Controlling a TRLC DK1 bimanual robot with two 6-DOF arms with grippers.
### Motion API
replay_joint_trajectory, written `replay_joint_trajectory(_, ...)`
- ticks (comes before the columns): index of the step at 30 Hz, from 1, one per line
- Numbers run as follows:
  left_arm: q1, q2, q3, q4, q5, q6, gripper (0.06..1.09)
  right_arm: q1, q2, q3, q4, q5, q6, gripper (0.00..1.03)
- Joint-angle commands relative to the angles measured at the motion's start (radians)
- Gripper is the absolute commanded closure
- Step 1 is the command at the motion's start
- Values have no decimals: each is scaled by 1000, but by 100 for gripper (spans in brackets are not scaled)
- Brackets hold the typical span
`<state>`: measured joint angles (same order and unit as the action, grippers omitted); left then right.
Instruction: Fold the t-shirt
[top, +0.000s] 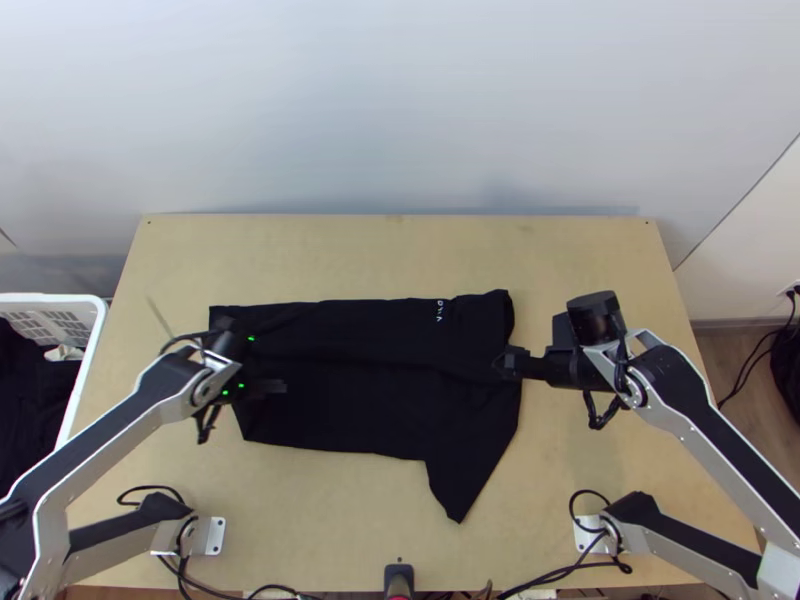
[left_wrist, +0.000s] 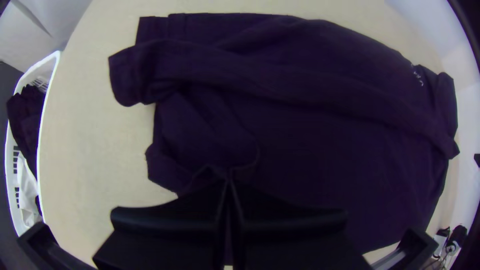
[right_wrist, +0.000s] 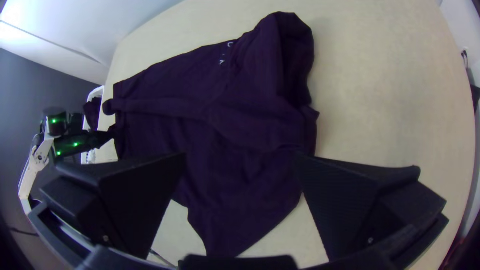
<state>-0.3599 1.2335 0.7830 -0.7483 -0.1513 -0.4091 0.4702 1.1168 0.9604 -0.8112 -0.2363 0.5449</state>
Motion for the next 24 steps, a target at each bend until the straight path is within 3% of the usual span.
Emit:
replay_joint_trajectory(1, 133, -124, -25, -40, 1, 67, 105, 56, -20, 14, -45, -12, -10, 4)
replay_joint_trajectory(11, 406, -241, -53, -114, 102, 191, 105, 216, -9, -63, -60, -29, -40, 4)
replay_joint_trajectory(22, 460, -249, -68, -100, 116, 214, 105, 499, 92, -100, -66, -35, -123, 5)
replay_joint_trajectory(24, 467, -244, -67, -91, 116, 213, 105, 553, 110, -98, -49, 0, -145, 5)
